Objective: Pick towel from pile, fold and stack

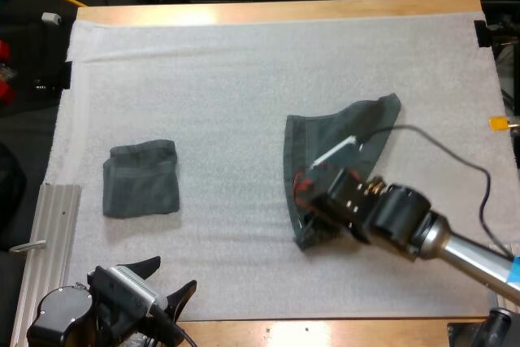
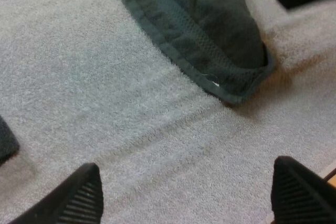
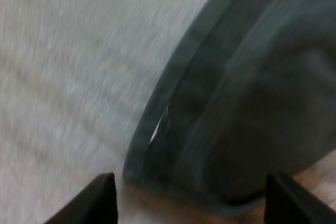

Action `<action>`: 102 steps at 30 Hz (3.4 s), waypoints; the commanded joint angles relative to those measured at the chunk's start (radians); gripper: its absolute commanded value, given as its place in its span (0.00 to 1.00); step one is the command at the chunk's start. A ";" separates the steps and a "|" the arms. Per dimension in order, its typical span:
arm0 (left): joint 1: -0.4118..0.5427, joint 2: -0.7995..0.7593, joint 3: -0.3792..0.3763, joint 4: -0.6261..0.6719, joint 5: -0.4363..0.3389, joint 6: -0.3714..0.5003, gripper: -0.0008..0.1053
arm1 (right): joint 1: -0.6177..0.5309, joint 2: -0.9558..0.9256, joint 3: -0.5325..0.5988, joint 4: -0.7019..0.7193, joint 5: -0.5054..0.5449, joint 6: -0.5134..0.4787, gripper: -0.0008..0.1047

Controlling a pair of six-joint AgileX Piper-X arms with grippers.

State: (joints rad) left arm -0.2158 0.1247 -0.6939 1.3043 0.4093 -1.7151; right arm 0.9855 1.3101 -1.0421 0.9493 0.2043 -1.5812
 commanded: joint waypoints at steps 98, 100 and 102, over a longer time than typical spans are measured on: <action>-0.061 0.596 -0.002 -0.364 0.061 -0.014 0.62 | 0.415 -0.031 0.292 0.077 0.073 0.841 0.01; -0.061 0.670 -0.002 -0.398 0.094 -0.014 0.62 | 0.415 -0.031 0.292 0.089 0.077 0.875 0.01; -0.061 0.728 -0.002 -0.428 0.114 -0.016 0.62 | 0.415 -0.031 0.292 0.091 0.084 0.907 0.01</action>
State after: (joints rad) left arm -0.2699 0.8513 -0.6928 0.8955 0.5111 -1.7230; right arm 1.3990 1.2871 -0.7501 1.0189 0.2800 -0.6876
